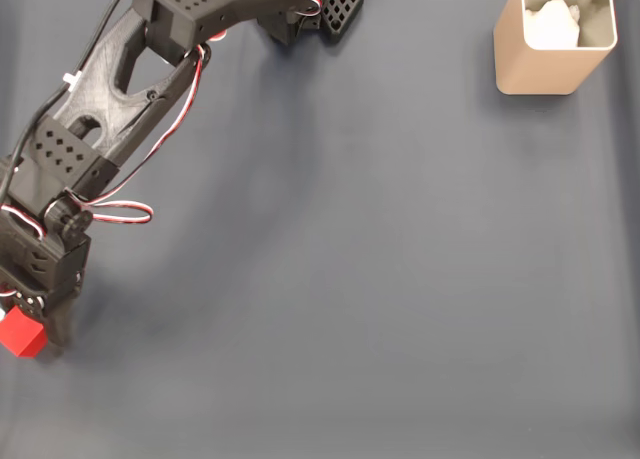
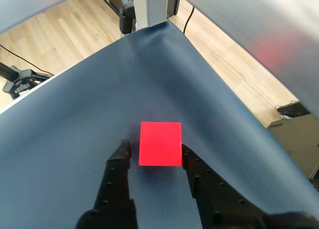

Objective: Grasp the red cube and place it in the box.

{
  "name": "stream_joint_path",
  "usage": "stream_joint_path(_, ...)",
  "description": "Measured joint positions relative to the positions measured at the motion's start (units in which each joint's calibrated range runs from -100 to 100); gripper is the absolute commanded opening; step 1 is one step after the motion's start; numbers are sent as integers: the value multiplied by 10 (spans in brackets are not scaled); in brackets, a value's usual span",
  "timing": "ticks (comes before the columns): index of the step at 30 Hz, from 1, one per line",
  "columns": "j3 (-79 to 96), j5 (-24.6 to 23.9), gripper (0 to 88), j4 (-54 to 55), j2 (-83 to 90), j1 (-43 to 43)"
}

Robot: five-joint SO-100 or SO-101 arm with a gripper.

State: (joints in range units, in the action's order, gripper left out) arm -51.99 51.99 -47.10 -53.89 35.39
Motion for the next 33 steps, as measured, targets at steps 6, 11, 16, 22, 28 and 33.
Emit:
stream_joint_path(6,2,0,359,0,7,-4)
stream_joint_path(11,12,0,380,0,9,-4)
stream_joint_path(16,12,0,381,6,9,-4)
stream_joint_path(22,12,0,359,33,9,-4)
stream_joint_path(28,12,-4,295,52,9,-7)
stream_joint_path(33,12,-4,159,55,9,-9)
